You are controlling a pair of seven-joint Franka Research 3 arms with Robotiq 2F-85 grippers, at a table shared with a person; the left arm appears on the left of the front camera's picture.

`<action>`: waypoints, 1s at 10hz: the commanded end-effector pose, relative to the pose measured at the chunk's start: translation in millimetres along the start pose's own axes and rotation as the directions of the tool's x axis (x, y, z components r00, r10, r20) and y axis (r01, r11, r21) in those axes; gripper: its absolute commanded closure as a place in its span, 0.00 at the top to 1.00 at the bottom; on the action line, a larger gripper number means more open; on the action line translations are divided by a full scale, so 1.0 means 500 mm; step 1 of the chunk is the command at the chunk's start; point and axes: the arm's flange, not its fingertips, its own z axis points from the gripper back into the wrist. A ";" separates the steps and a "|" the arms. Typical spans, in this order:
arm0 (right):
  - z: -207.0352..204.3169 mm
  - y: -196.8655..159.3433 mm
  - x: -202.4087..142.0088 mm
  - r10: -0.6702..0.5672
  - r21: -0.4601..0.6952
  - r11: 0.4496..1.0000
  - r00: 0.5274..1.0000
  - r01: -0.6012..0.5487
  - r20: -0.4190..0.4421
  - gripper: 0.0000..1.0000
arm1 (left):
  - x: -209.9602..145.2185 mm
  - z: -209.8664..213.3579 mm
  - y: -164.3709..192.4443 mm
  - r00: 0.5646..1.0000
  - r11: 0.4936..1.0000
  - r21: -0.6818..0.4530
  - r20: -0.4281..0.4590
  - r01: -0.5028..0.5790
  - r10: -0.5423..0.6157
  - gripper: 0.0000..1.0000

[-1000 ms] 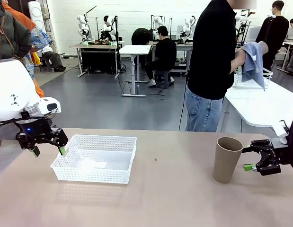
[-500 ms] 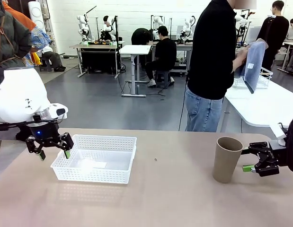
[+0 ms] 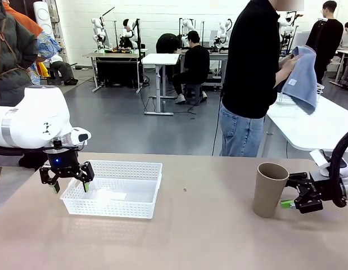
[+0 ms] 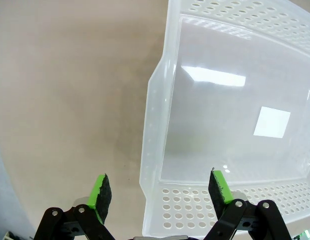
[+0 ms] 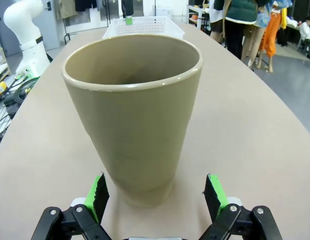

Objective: Clean and organize the cups into the basket.
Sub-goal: Pick up the Organizing basket and move it to the center of the table, then pick up the Reusable plastic cup from the right side of the table and place it inside the Organizing basket.

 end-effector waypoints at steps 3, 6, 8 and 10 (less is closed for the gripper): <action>-0.037 -0.023 -0.001 -0.027 0.046 0.999 0.999 0.028 -0.019 1.00 | -0.043 0.001 -0.011 1.000 0.998 0.055 0.006 0.024 -0.025 1.00; -0.060 -0.030 0.008 -0.021 0.060 0.998 1.000 0.021 -0.001 1.00 | -0.043 -0.013 -0.017 0.999 0.997 0.069 -0.015 0.040 -0.039 1.00; -0.077 -0.033 0.023 -0.018 0.085 0.996 1.000 0.016 0.018 1.00 | -0.043 -0.018 -0.017 0.999 0.996 0.075 -0.027 0.043 -0.041 1.00; -0.094 -0.030 0.030 -0.020 0.109 0.994 1.000 0.018 0.016 1.00 | -0.039 -0.020 -0.017 0.999 0.996 0.078 -0.036 0.036 -0.033 1.00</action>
